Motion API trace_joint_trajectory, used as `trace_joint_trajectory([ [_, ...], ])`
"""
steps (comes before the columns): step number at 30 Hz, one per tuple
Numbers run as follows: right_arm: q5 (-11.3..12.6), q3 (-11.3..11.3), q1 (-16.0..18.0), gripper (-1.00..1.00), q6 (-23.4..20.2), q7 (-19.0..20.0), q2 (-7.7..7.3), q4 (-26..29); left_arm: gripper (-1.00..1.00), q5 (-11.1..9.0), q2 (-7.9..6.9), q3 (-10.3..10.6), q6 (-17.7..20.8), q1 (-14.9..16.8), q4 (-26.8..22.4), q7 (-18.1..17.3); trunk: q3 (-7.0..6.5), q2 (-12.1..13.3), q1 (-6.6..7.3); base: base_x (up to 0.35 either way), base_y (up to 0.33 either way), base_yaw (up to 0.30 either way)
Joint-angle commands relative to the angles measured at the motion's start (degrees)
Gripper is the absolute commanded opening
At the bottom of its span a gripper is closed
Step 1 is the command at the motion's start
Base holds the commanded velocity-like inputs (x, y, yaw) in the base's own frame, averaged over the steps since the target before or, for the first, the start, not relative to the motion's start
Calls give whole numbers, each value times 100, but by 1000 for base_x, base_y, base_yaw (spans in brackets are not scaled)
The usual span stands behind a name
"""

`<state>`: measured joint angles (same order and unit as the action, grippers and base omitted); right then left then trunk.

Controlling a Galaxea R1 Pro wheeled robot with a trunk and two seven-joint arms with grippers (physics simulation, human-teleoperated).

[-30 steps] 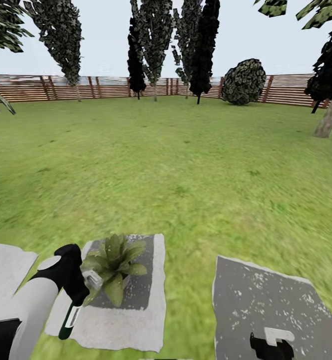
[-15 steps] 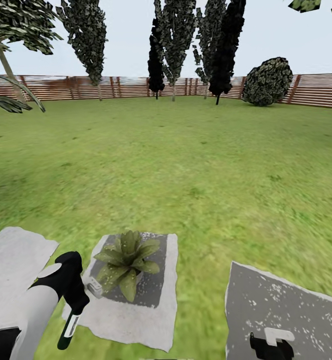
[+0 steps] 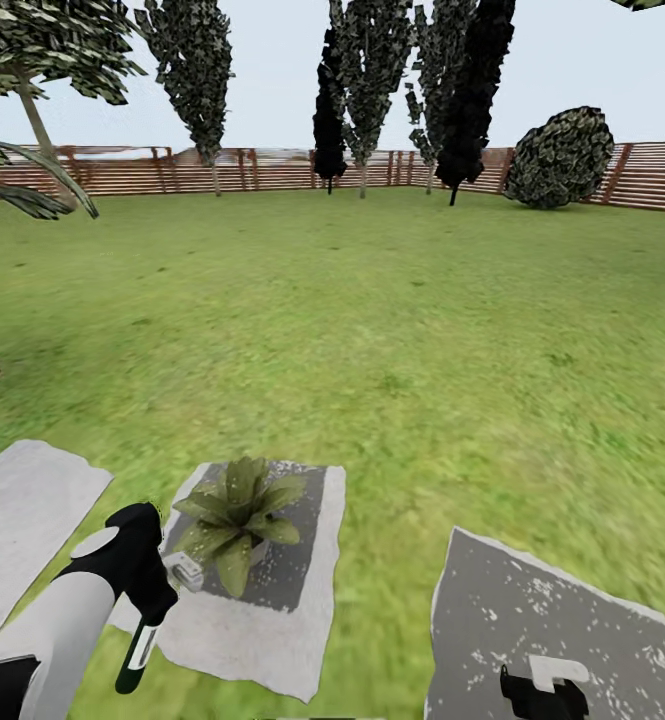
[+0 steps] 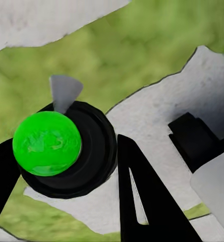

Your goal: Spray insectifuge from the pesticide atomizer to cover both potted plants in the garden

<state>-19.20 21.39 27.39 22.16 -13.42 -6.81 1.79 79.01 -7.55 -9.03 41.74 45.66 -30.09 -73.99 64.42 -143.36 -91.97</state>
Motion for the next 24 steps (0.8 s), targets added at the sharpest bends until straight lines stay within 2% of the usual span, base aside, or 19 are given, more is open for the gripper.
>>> trace_joint_trajectory([
  [1,-59,41,3,100,17,-21,1,-10,-100,53,2,-42,44,4,-4,-30,5,-2,1,0,-107,272],
  [2,-60,41,3,100,17,-21,0,-11,-100,53,-2,-47,44,4,1,5,5,-2,1,0,-55,275],
  [5,-63,41,3,100,17,-21,3,-12,-100,44,13,-60,44,4,57,405,5,-2,1,0,-18,276],
  [7,-65,41,3,100,17,-21,4,-11,-100,-48,27,-146,44,4,45,559,5,-2,1,0,-3,277],
  [9,-66,41,3,100,17,-21,4,-12,-100,-229,42,-300,44,4,4,599,5,-2,1,0,-1,277],
  [11,-64,41,3,100,17,-21,4,-12,-100,-309,98,-359,44,4,-21,621,5,-2,1,0,0,254],
  [17,-60,41,3,100,17,-21,3,-8,-100,-324,172,-363,44,4,0,615,5,-2,1,16,-8,43],
  [24,-65,41,3,100,27,-21,-14,-11,-100,-325,233,-353,44,4,-10,617,5,-2,1,173,-183,1],
])
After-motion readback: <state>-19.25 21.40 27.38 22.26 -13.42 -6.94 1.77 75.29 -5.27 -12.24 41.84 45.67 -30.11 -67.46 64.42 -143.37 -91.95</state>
